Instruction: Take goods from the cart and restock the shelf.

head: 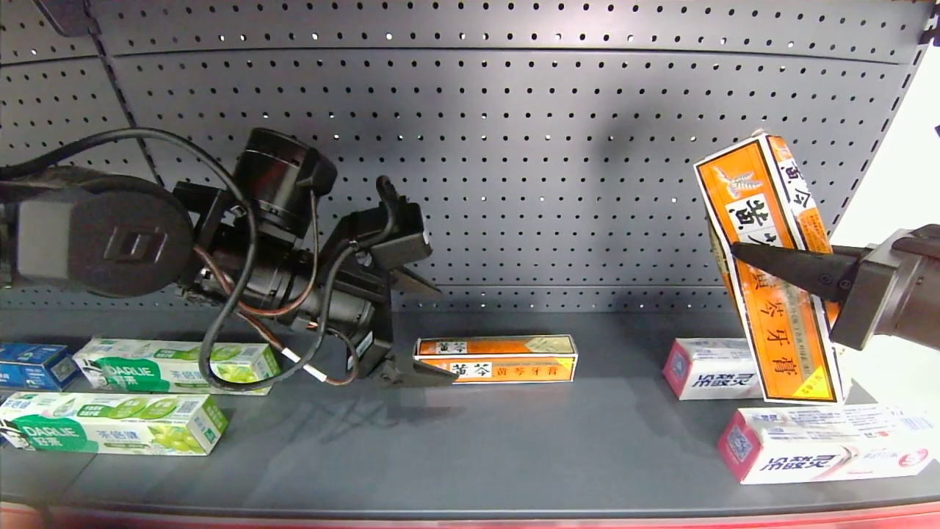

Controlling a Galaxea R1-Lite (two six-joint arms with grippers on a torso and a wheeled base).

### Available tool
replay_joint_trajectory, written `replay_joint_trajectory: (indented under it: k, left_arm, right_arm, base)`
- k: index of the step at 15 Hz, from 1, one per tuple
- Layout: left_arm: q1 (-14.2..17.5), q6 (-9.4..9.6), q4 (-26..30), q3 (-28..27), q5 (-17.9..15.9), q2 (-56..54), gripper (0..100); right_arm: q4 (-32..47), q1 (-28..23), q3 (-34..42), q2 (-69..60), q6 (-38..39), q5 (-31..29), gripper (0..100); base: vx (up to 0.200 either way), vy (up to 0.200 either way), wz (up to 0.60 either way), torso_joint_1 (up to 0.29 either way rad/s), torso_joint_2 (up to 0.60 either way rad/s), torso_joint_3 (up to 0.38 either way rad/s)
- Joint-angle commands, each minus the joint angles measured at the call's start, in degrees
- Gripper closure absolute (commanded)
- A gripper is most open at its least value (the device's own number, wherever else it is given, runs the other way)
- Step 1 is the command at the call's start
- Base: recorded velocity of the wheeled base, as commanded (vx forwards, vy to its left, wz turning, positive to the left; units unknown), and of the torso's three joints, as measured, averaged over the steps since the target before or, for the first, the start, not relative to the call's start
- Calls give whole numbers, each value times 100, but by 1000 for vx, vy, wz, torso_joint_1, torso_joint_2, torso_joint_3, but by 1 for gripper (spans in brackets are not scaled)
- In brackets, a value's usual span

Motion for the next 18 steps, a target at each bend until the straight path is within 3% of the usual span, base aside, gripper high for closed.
replay_joint_trajectory:
  k: [1, 4, 7, 9, 14, 16, 18]
  left_arm:
    - [-177, -79, 34, 46, 6, 41, 0]
    - [-300, -52, 25, 134, 67, 111, 0]
    - [-379, -122, -1, 90, 463, 340, 0]
    - [-326, -61, -45, 29, 428, 428, 0]
    - [-168, 18, -28, -718, 322, 1052, 0]
    - [-19, 150, -28, -718, 111, 1175, 0]
    - [-1, 194, -28, -718, 120, 1245, 0]
  right_arm:
    - [-8, -9, 24, 12, 0, 1, 100]
    - [-8, -9, 24, -15, 0, 1, 100]
    - [-8, -9, 42, -32, 0, 1, 100]
    - [-8, -9, 42, -41, 0, 1, 100]
    - [-26, -9, 139, -41, 0, 10, 100]
    - [-34, -9, 183, -50, 0, 10, 100]
    - [-34, -9, 218, -41, 0, 10, 100]
  base:
    - [0, 0, 0, 0, 0, 0]
    - [0, 0, 0, 0, 0, 0]
    - [0, 0, 0, 0, 0, 0]
    - [0, 0, 0, 0, 0, 0]
    - [0, 0, 0, 0, 0, 0]
    - [0, 0, 0, 0, 0, 0]
    - [0, 0, 0, 0, 0, 0]
